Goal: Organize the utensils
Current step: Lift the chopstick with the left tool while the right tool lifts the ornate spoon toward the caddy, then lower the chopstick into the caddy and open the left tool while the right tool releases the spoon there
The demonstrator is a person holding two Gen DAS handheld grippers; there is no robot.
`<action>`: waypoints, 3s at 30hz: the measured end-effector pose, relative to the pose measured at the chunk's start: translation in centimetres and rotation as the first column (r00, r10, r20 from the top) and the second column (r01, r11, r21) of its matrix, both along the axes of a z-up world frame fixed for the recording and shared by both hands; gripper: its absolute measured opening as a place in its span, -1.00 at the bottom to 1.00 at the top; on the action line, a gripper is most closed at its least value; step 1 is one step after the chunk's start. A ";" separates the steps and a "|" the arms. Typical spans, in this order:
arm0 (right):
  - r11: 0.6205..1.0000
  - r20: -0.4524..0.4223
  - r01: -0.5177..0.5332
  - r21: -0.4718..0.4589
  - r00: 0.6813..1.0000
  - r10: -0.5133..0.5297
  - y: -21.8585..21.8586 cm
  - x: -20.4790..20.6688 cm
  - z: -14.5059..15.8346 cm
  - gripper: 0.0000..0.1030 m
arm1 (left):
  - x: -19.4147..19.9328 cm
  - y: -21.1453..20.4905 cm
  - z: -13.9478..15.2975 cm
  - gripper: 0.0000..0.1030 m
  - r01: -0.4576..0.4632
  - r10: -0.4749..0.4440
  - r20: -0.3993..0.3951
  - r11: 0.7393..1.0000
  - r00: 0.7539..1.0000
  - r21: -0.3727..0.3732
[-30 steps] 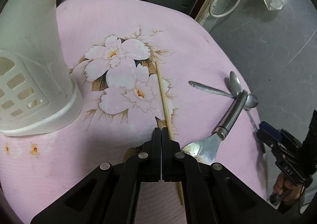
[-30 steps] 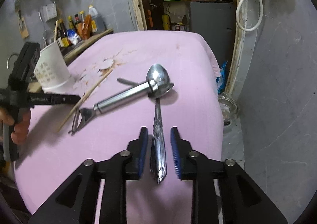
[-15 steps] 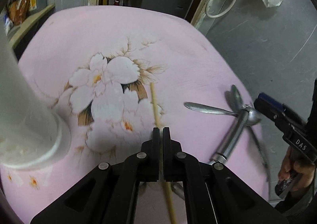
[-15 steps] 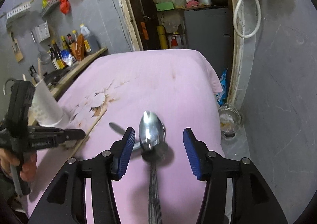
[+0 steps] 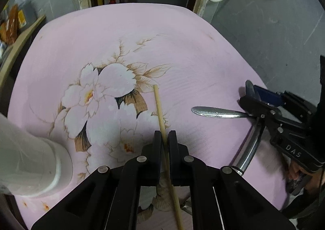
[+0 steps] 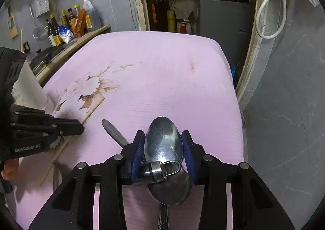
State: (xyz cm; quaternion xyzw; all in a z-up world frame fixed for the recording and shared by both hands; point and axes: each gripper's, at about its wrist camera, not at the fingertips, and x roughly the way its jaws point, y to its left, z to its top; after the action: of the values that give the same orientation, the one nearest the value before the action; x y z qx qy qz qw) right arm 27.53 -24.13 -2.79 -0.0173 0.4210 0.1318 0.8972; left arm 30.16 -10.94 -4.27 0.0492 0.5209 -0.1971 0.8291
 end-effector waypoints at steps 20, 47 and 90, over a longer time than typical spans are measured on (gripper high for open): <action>0.999 0.399 -0.006 0.039 0.917 -0.010 1.3 -5.4 6.5 -0.33 | -8.9 6.2 5.9 -0.96 -0.045 0.181 0.378 0.939 0.908 -0.342; 0.872 0.661 -0.378 0.310 0.745 0.088 13.2 -5.1 19.1 -0.34 | -10.2 25.3 17.3 -0.96 -0.212 0.627 0.554 0.745 0.548 -0.632; 0.874 0.623 -0.391 0.287 0.769 0.140 19.8 -2.5 11.4 0.03 | -10.9 24.6 10.5 -0.36 -0.279 0.541 0.637 0.837 0.548 -0.471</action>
State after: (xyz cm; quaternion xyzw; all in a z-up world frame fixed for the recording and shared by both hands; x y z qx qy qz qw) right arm 25.04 -4.33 8.61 0.0665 0.0813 0.3316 0.9375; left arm 19.28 13.66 6.20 -0.1319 0.0895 -0.0369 0.9865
